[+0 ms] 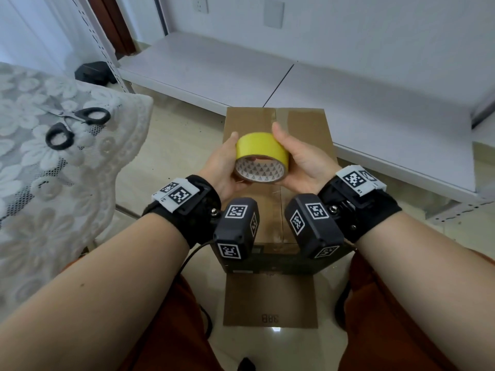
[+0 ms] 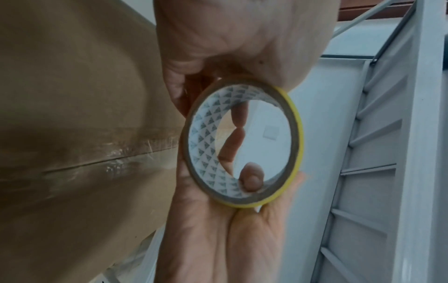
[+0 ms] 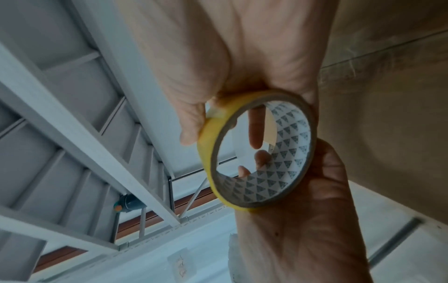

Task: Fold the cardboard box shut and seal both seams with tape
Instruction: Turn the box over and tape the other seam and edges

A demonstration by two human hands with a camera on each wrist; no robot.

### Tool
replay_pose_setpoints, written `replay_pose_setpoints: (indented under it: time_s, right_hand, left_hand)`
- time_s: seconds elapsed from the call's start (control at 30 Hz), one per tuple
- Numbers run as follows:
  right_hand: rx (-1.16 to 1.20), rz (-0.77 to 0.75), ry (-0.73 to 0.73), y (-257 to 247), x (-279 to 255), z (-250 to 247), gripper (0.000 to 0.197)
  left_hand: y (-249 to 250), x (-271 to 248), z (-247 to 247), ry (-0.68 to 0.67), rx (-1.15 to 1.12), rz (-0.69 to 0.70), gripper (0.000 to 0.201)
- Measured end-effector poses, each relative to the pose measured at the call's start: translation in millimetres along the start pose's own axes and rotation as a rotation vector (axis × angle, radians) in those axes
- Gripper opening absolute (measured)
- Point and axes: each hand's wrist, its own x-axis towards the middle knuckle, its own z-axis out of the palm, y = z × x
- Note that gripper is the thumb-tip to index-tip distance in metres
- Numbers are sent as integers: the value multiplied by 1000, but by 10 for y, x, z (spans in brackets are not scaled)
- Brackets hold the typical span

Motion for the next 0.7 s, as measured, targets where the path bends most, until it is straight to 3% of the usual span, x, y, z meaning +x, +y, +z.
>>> replay_pose_setpoints:
  time_s: [0.07, 0.17, 0.3, 0.37, 0.53, 0.63, 0.7]
  right_hand:
    - [87, 45, 12, 21, 44, -43, 55]
    - [188, 106, 96, 75, 152, -103, 65]
    - [271, 151, 199, 51, 222, -112, 58]
    - [255, 146, 195, 11, 207, -129, 54]
    - [-150, -23, 247, 48, 150, -75, 40]
    - [-486, -189, 240, 95, 124, 25, 39]
    - [-562, -244, 225, 86, 132, 24, 44]
  left_hand:
    - [5, 0, 21, 42, 7, 59, 52]
    - [28, -50, 76, 74, 40, 265, 38]
    - [94, -151, 62, -298, -18, 238, 30]
    - [120, -151, 39, -327, -20, 216, 30]
    - [43, -137, 98, -99, -14, 245, 27]
    - [7, -139, 136, -48, 28, 295, 27]
    - [23, -140, 152, -52, 61, 280, 29]
